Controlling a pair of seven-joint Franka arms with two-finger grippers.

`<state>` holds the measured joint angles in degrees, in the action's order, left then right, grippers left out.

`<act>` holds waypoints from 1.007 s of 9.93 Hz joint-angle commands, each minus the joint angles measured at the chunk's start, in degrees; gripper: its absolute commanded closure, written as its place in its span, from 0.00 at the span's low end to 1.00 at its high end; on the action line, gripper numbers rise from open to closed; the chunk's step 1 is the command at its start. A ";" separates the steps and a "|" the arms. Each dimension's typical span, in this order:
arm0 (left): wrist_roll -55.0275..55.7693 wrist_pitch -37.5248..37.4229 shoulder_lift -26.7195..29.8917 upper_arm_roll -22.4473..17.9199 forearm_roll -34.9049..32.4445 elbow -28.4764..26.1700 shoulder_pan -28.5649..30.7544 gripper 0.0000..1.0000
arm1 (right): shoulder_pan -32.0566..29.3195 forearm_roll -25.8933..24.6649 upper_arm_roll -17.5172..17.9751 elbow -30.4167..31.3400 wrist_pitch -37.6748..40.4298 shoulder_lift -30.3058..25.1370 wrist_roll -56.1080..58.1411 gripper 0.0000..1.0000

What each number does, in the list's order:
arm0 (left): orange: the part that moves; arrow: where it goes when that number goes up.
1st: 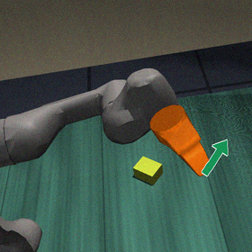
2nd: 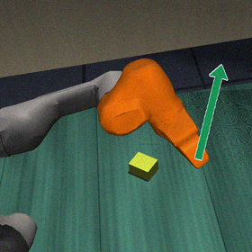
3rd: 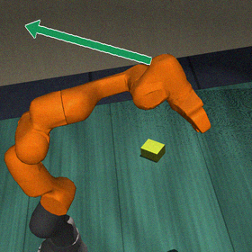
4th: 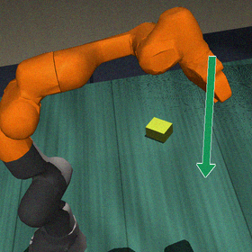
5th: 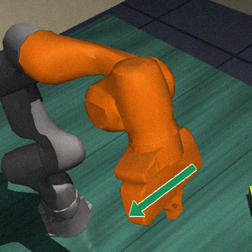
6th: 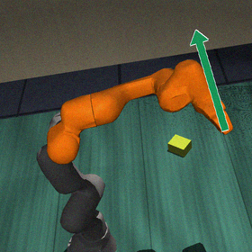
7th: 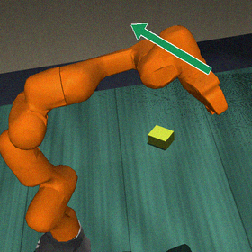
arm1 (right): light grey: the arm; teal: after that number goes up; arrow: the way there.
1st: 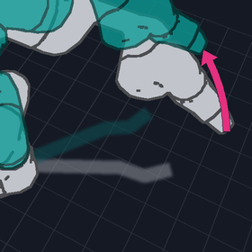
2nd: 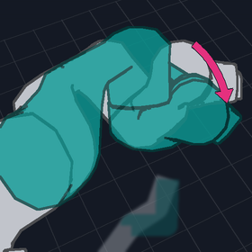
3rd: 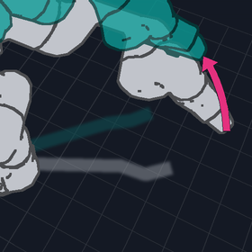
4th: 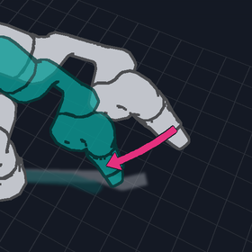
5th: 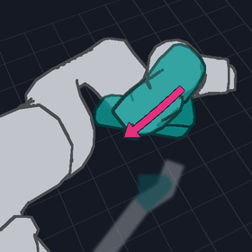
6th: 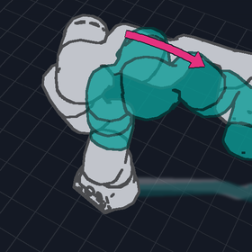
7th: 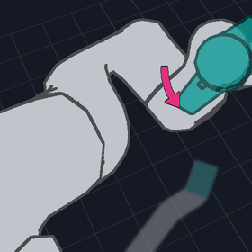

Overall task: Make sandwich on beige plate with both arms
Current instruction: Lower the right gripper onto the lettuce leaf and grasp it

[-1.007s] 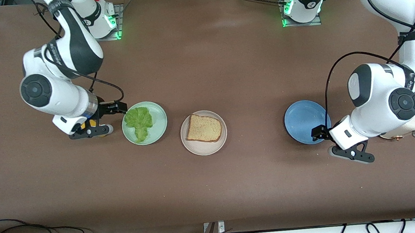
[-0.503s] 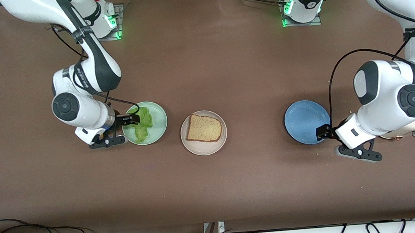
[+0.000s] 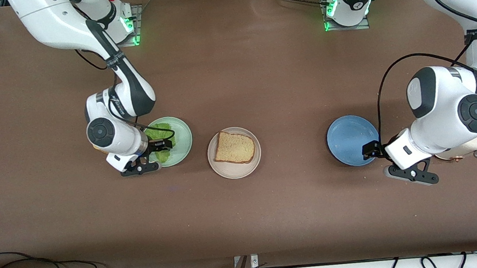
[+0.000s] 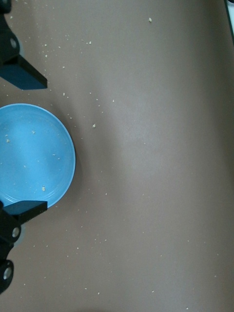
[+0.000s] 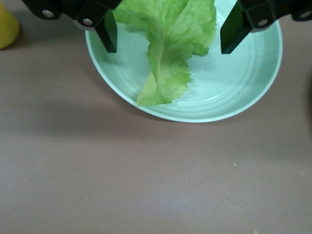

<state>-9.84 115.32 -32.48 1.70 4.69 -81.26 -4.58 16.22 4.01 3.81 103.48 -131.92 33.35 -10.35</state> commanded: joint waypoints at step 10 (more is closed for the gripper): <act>0.35 -7.74 9.71 -0.21 -9.68 -2.59 7.65 0.00 | 0.65 0.38 -0.38 -0.38 -0.97 -1.54 -9.75 1.00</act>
<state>-9.27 108.46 -25.88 1.03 -1.14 -81.60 2.96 16.51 4.11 3.59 103.74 -132.80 33.07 -16.42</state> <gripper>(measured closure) 0.000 0.956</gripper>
